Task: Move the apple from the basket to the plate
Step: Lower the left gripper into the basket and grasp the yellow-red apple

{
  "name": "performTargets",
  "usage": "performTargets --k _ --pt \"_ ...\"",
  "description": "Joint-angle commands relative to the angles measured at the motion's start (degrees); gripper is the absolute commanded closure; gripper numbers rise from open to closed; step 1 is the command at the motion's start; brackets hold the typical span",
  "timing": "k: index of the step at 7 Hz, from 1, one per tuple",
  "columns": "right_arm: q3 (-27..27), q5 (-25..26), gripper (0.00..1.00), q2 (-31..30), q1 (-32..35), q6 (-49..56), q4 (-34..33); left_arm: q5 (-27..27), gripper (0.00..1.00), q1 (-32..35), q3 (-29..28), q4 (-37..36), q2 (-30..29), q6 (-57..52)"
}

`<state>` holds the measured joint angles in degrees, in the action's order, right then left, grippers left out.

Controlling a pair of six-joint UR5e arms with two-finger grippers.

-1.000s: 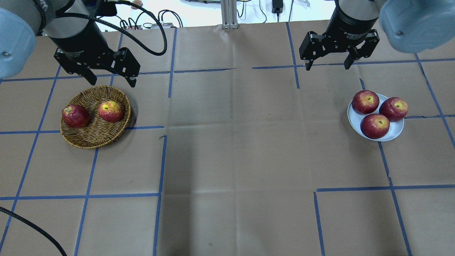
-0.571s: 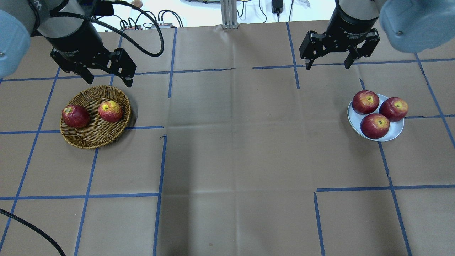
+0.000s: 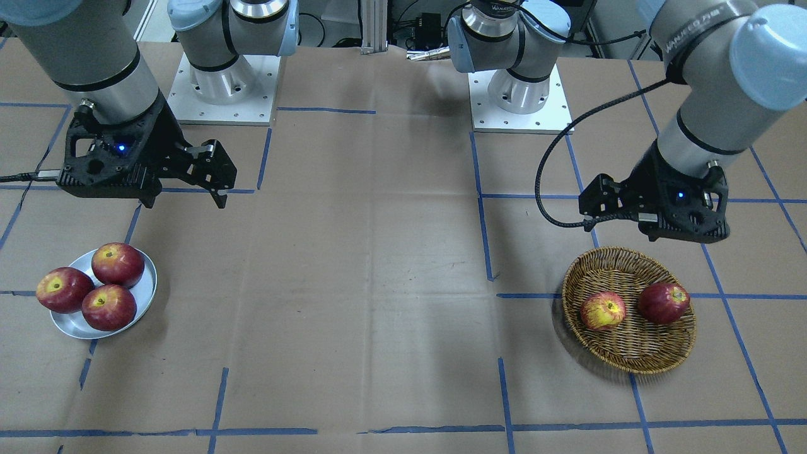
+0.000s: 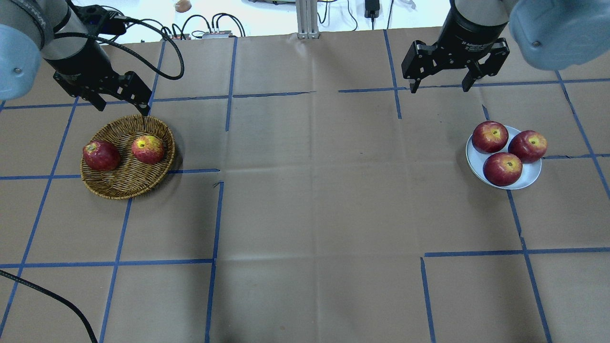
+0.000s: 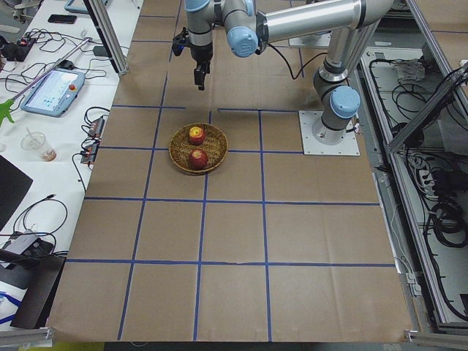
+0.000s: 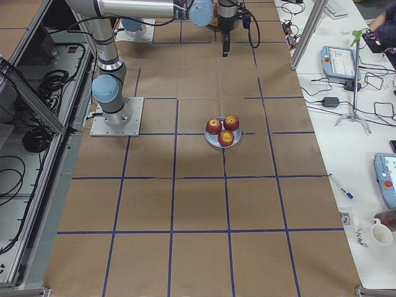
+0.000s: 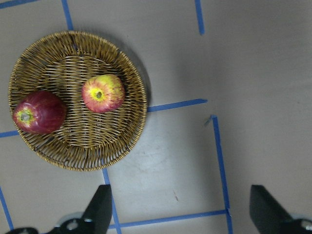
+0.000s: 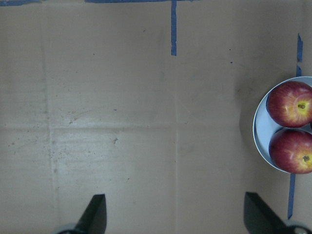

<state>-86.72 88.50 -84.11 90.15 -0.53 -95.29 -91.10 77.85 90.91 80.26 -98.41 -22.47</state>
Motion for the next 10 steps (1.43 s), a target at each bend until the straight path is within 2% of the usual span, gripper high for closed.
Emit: performTargets --k 1,3,5,9,10 --pt "-0.1 0.0 0.0 0.0 -0.1 0.0 0.0 0.2 0.0 -3.9 3.5 -6.4 -4.0 -3.5" --pt "0.2 0.0 0.0 0.0 -0.1 0.0 -0.1 0.5 0.0 -6.5 9.3 -21.8 -9.7 -7.0" --pt "0.1 0.2 0.0 0.0 -0.3 0.2 -0.1 2.8 0.0 -7.0 9.5 -23.4 -14.8 -6.1" --pt "-0.2 0.0 0.0 0.0 -0.5 0.2 0.0 2.8 0.01 -6.9 10.4 -25.4 -18.3 -4.5" --pt "-0.1 0.0 0.0 0.0 -0.5 0.2 0.1 2.8 0.24 -6.9 11.0 -25.4 -18.3 -4.3"
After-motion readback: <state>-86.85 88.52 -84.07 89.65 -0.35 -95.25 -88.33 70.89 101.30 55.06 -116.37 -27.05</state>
